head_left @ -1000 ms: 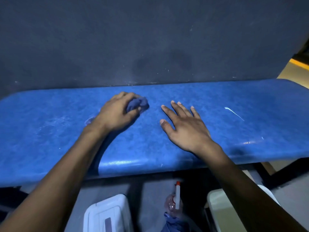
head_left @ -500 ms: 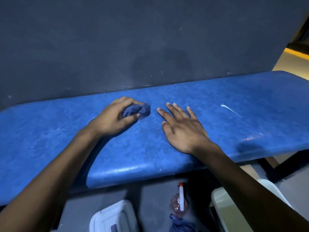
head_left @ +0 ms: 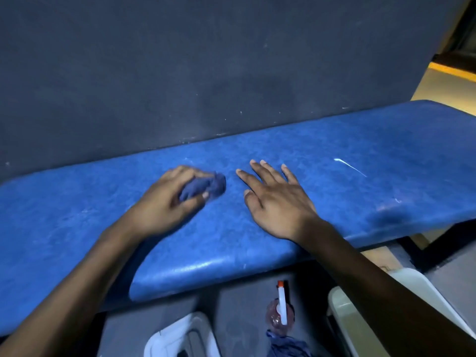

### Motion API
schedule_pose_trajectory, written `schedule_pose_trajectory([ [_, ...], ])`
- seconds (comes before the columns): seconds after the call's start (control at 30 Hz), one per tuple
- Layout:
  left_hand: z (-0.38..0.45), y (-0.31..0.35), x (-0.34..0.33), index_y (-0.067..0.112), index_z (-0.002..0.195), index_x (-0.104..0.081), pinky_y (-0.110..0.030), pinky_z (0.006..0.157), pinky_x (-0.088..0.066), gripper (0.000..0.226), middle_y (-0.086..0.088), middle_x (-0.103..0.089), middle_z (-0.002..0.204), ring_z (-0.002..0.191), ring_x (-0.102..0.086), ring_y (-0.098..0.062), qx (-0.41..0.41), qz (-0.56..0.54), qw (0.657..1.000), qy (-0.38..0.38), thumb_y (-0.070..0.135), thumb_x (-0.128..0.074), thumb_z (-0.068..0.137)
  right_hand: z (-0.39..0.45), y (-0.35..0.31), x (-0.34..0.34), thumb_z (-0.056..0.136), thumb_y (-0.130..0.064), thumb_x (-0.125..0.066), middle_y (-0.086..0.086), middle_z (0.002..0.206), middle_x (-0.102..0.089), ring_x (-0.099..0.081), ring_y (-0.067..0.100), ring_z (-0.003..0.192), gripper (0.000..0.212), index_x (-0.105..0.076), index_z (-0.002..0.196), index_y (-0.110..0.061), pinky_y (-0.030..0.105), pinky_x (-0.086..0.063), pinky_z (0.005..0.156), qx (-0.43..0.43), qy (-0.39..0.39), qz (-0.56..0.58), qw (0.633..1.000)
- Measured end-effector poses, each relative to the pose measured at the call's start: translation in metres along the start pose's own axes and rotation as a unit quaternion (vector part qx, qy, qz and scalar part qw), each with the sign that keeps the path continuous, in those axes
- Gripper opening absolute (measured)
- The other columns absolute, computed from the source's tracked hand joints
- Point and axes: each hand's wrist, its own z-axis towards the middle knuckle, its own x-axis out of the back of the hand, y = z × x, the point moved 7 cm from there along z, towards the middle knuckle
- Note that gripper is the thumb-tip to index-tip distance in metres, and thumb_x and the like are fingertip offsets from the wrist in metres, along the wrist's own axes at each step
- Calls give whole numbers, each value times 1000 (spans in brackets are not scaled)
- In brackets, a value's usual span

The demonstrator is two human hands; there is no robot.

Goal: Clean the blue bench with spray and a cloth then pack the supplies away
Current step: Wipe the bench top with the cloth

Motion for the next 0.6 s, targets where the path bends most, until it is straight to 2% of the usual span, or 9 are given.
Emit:
schedule_pose_trajectory([
  [0.1, -32, 9, 10, 24, 129, -66, -28, 103, -44, 34, 14, -66, 128, 124, -62, -12, -29, -31, 999, -25, 32, -66, 96, -1, 0, 0, 90, -48, -5, -2, 169, -10, -3, 13, 155, 70, -17, 158, -36, 48, 1, 124, -1, 8, -2, 1000],
  [0.17, -21, -15, 18, 25, 125, -67, -34, 102, -47, 34, 10, -68, 123, 120, -63, -14, 13, -12, 1000, -8, 40, -63, 95, -1, -1, 1, 93, -46, -9, -2, 169, -10, -2, 14, 155, 66, -17, 158, -36, 48, 1, 124, 0, 8, 0, 1000],
  [0.27, 20, -52, 19, 22, 122, -66, -43, 98, -47, 44, -2, -69, 118, 116, -62, -30, 131, 45, 988, 69, 50, -54, 90, -2, -2, 3, 95, -45, -14, -2, 169, -11, -2, 13, 155, 63, -18, 158, -35, 48, 2, 124, -2, 8, 10, 1000],
  [0.33, 42, -61, 8, 17, 123, -63, -46, 96, -45, 42, -17, -65, 120, 118, -58, -41, 233, 77, 963, 107, 43, -53, 92, -3, -1, 4, 97, -44, -15, -3, 169, -11, -2, 13, 155, 62, -19, 158, -35, 48, 1, 124, -2, 9, 10, 1000],
  [0.37, 47, -54, -1, 16, 125, -62, -47, 96, -45, 40, -21, -63, 122, 119, -57, -43, 256, 88, 956, 110, 40, -54, 94, -4, -1, 4, 97, -44, -16, -3, 169, -11, -3, 13, 155, 61, -19, 158, -36, 48, 1, 124, -1, 9, 10, 1000],
  [0.43, 45, -28, -15, 21, 128, -62, -44, 96, -43, 42, -19, -63, 122, 119, -56, -40, 225, 77, 966, 102, 40, -52, 93, -3, -1, 4, 98, -44, -17, -3, 169, -11, -3, 12, 155, 60, -19, 158, -36, 48, 1, 124, 1, 9, 9, 1000],
  [0.6, -20, 13, -6, 33, 128, -64, -36, 98, -45, 42, 7, -67, 121, 117, -59, -18, 113, 19, 993, 27, 52, -53, 91, -3, 1, 3, 100, -43, -22, -4, 168, -12, -3, 11, 155, 57, -21, 157, -36, 47, 1, 124, 0, 13, 18, 1000],
])
